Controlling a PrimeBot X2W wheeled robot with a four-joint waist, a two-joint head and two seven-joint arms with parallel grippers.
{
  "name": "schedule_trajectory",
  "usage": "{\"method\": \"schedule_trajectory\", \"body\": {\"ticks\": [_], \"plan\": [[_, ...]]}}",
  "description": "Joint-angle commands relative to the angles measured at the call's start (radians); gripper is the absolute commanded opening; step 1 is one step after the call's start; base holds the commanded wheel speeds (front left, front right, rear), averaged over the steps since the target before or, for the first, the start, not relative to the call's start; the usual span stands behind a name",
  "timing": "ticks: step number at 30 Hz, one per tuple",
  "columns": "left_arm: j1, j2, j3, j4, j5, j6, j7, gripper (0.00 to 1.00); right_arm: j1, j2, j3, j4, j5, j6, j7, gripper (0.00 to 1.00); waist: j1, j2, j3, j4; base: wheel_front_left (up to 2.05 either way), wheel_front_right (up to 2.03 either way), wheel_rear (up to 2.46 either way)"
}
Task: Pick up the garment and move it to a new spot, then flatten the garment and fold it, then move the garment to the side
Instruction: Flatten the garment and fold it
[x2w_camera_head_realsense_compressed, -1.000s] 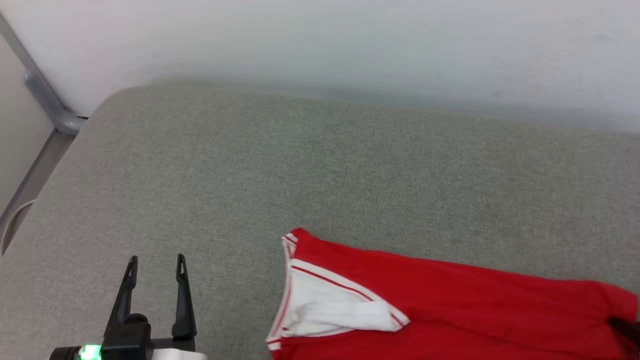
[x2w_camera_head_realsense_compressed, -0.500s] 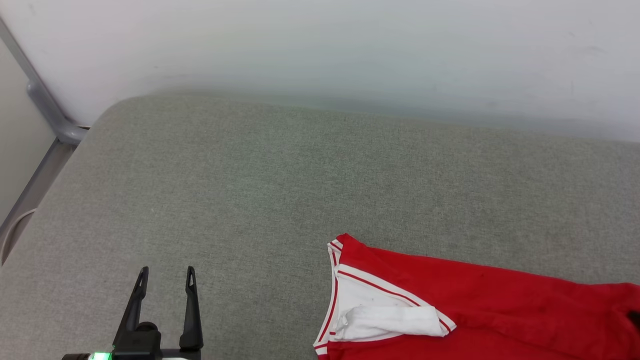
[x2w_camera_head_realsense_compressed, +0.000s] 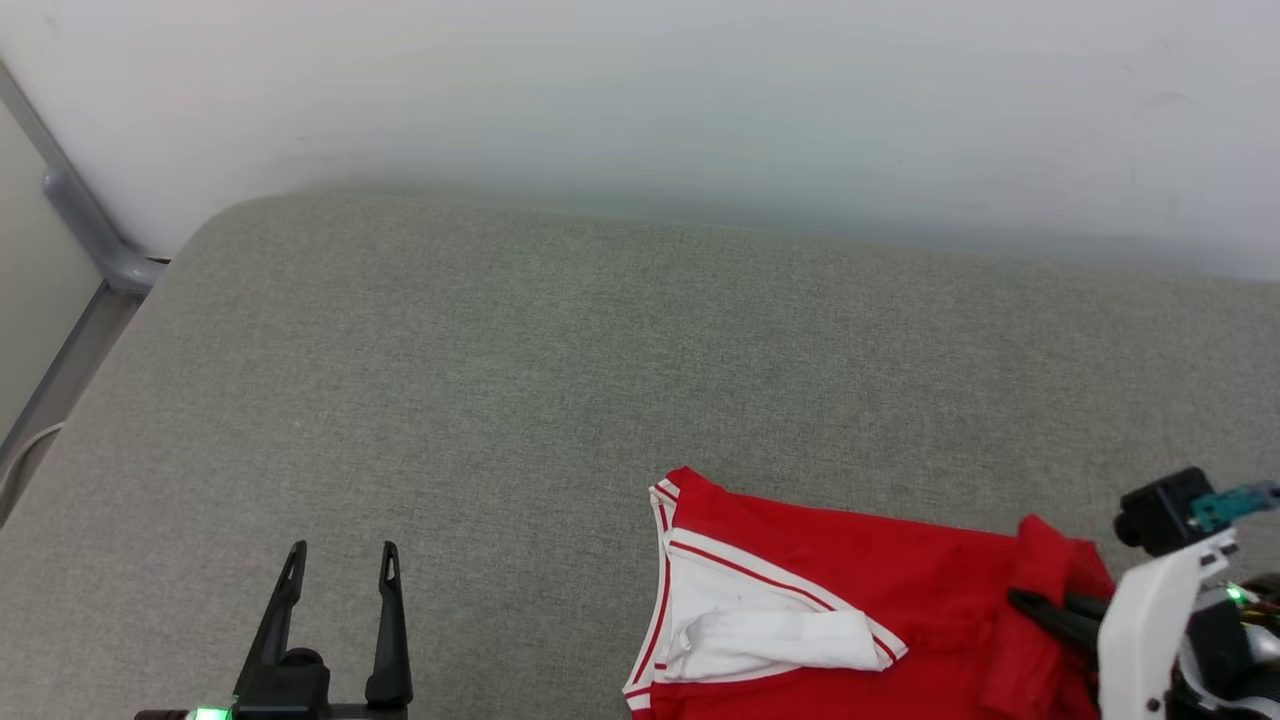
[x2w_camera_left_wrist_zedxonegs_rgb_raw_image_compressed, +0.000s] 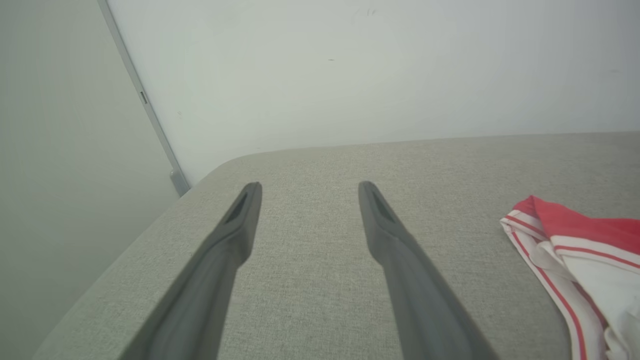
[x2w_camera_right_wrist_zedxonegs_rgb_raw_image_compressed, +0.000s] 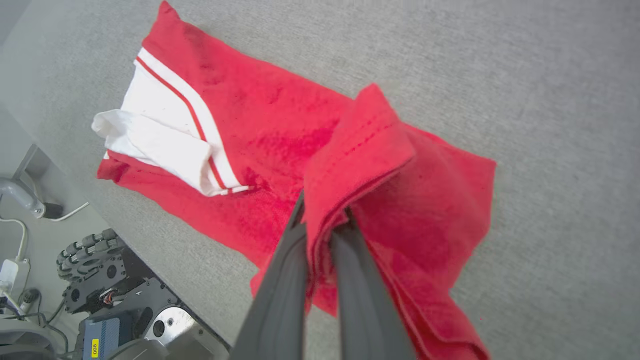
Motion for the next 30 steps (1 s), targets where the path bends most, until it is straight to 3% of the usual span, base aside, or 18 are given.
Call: {"method": "schedule_trajectory", "body": {"ticks": [1,7,14,30], "plan": [[-0.015,-0.005,0.001,0.003,0.0,-0.004,-0.003,1.0,-0.023,0.011,0.011,-0.013,-0.005,-0.001,0.005,0.0,0.0,0.0,0.003,0.003,0.0,0.0,0.0],[-0.034,-0.012,0.003,0.01,-0.004,-0.01,-0.003,1.0,-0.147,0.065,0.164,-0.055,-0.053,-0.001,0.023,0.0,0.0,0.0,0.02,0.017,0.0,0.0,0.0],[-0.052,-0.017,0.001,0.017,0.0,-0.015,-0.003,1.0,-0.32,0.142,0.356,0.019,-0.091,-0.001,-0.013,0.0,0.0,0.0,0.038,0.041,0.0,0.0,0.0],[-0.101,-0.038,-0.007,0.026,0.0,-0.023,-0.003,1.0,-0.591,0.318,0.682,0.4,-0.114,-0.001,-0.092,0.0,0.0,0.0,0.102,0.106,0.0,0.0,0.0]]}}
